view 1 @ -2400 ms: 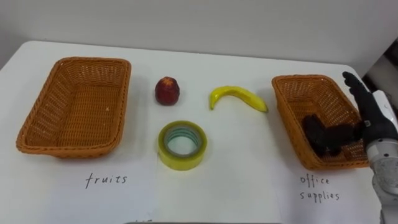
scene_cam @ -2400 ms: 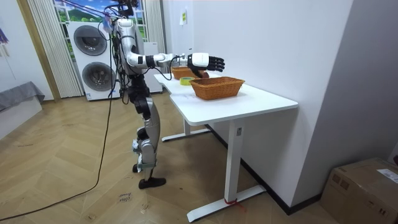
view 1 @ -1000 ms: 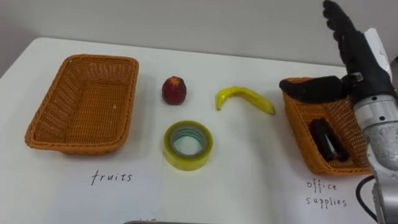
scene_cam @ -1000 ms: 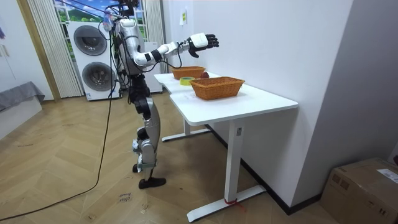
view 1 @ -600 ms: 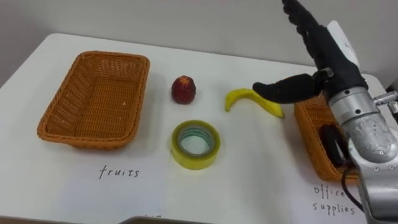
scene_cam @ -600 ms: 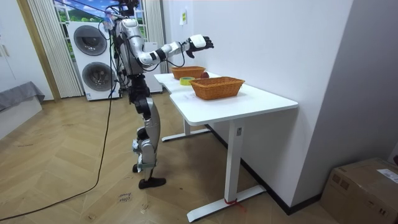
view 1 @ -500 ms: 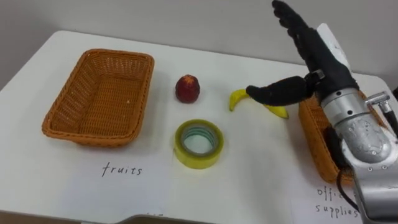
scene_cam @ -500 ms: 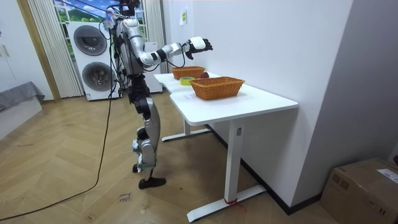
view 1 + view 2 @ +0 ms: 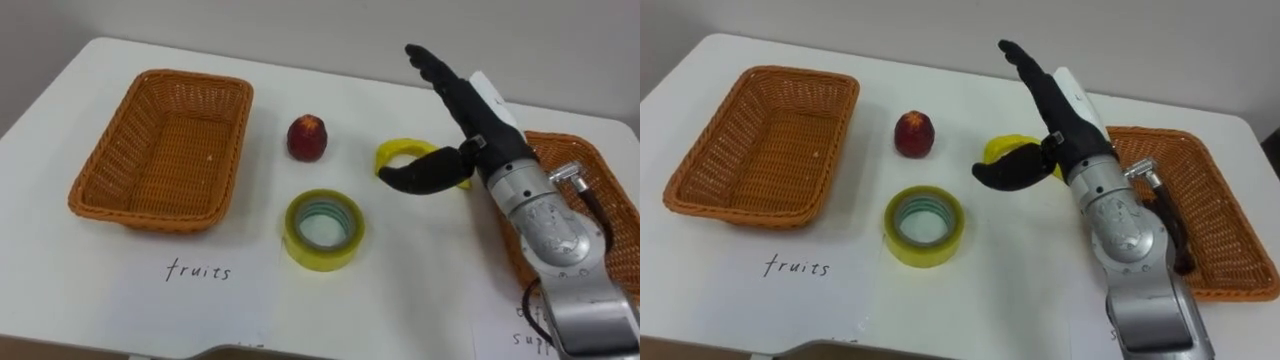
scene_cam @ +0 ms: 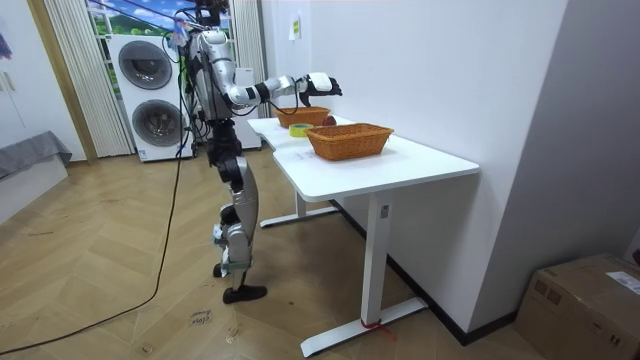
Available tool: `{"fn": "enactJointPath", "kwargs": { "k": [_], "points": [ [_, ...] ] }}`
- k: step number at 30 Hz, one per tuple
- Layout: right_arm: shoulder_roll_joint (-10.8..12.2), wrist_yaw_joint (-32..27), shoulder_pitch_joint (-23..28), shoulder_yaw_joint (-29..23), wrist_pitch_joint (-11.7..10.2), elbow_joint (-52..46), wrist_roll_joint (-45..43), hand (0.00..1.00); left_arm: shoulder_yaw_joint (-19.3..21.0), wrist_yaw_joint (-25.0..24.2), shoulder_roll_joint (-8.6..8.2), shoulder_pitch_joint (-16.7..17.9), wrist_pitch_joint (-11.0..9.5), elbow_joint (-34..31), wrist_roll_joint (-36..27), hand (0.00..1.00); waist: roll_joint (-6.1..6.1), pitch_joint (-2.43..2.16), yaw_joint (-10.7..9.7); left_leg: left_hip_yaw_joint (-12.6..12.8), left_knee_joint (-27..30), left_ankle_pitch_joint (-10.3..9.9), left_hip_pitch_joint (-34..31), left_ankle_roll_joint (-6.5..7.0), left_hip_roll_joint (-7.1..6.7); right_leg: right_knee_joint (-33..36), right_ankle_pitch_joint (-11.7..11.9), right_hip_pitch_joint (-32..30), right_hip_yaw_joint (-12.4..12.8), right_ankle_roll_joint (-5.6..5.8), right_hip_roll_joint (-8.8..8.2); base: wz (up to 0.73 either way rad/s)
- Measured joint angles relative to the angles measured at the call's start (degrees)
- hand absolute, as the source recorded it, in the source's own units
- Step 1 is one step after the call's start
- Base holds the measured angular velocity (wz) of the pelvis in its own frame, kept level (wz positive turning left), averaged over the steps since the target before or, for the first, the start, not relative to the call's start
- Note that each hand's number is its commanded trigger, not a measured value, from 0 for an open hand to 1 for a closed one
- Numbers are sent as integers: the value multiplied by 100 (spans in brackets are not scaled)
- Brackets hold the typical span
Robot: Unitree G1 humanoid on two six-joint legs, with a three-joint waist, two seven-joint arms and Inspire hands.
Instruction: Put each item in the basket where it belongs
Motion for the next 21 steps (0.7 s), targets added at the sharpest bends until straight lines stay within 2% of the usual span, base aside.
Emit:
{"fn": "enactJointPath", "kwargs": {
  "k": [9,13,17,21],
  "points": [
    [61,45,1,147,66,106,-46,0,-99,-9,20,27,25,-25,-1,0,32,-13,22,-55,34,4,12,0,3,7,4,49,-55,-5,-10,2],
    [220,153,1,225,156,106,-107,0,-100,-9,18,19,101,-43,0,0,43,-7,33,-124,57,3,10,0,1,0,4,83,-131,-5,-20,8],
    [238,235,-32,245,176,106,-117,0,-100,-3,14,12,103,-46,12,0,44,-6,158,-136,56,4,8,0,1,0,4,85,-128,-5,-17,1],
    [239,236,-142,334,186,110,-112,0,-96,-1,11,13,123,-43,12,0,51,-1,200,-141,55,5,-2,-3,0,-1,4,80,-132,-5,-17,0]
  ]
}}
